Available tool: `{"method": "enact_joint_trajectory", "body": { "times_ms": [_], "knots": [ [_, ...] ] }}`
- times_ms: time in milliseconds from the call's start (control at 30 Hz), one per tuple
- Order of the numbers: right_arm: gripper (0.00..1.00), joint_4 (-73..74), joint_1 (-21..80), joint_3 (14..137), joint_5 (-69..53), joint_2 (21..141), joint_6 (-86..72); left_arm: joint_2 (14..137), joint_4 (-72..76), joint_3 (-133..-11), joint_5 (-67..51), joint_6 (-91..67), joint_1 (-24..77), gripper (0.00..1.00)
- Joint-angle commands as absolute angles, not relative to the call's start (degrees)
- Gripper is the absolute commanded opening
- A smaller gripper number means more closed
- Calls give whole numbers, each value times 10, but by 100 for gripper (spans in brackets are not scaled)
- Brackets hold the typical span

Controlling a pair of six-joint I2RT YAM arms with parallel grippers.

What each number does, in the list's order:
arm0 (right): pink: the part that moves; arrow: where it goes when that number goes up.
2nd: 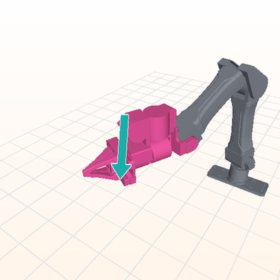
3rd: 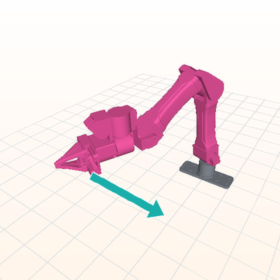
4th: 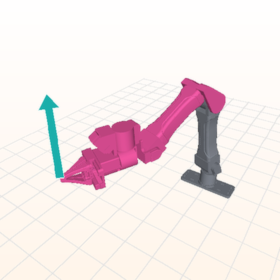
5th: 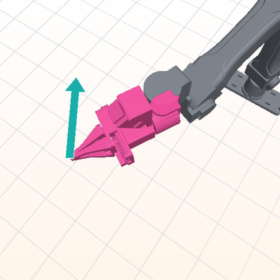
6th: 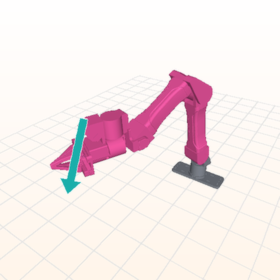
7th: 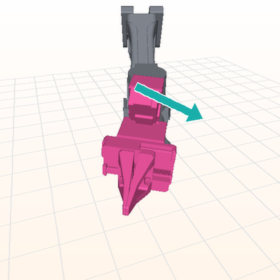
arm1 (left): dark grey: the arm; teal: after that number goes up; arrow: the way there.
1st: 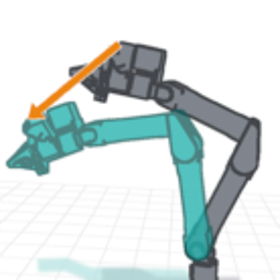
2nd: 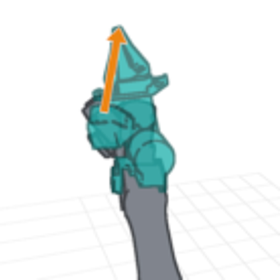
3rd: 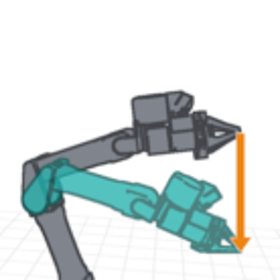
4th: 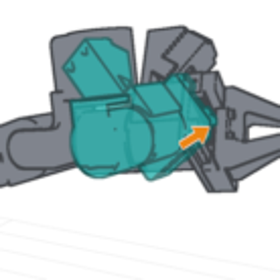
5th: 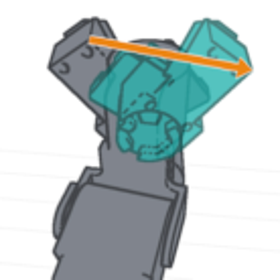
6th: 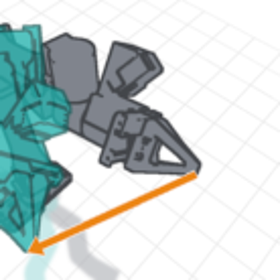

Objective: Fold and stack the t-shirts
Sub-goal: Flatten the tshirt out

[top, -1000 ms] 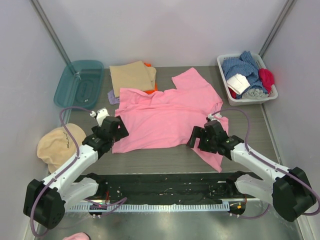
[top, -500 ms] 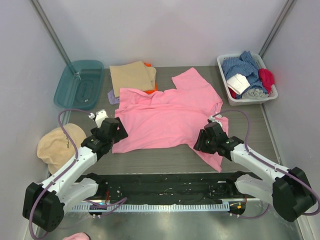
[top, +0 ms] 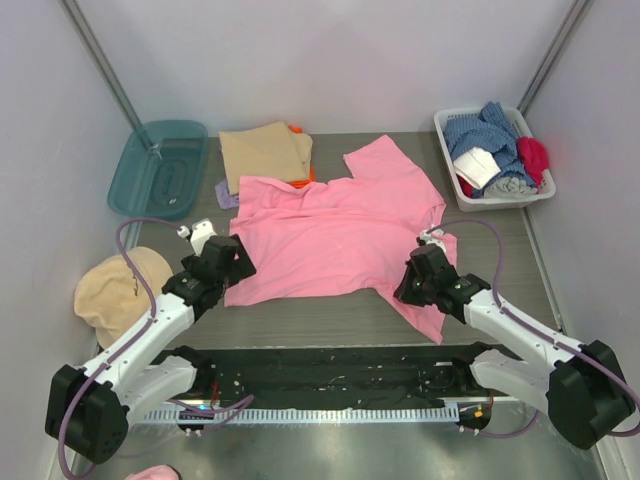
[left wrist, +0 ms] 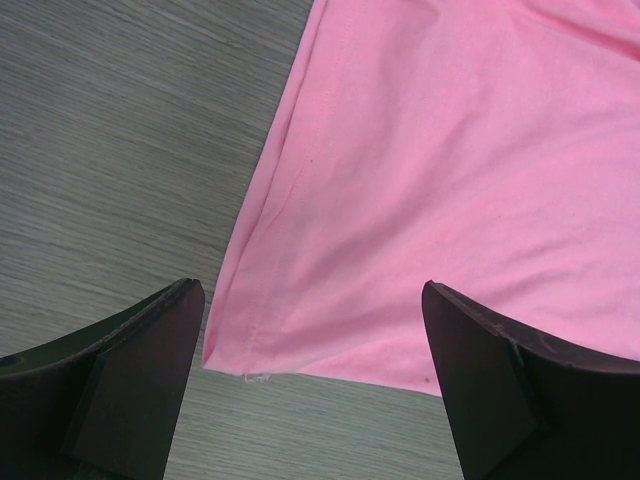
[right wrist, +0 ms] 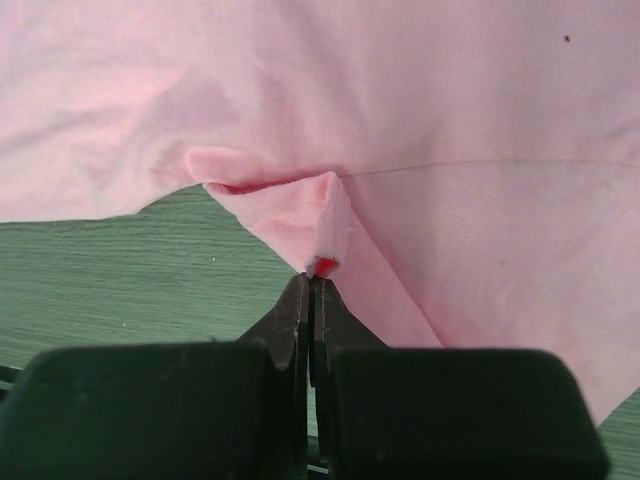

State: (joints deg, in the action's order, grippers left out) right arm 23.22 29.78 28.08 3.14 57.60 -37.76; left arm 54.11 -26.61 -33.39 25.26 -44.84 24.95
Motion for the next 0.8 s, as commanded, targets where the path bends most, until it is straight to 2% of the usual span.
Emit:
{"method": "enact_joint_trajectory", "body": {
  "times_ms": [0, 133, 767],
  "knots": [
    [1, 233, 298, 292, 13, 570, -373, 534, -263, -335, 256, -455, 250, 96],
    [1, 247, 299, 302, -46, 585, -362, 530, -264, -334, 254, -460, 250, 96],
    [1, 295, 338, 304, -157, 564, -353, 505, -278, -319, 250, -472, 250, 96]
  ]
}}
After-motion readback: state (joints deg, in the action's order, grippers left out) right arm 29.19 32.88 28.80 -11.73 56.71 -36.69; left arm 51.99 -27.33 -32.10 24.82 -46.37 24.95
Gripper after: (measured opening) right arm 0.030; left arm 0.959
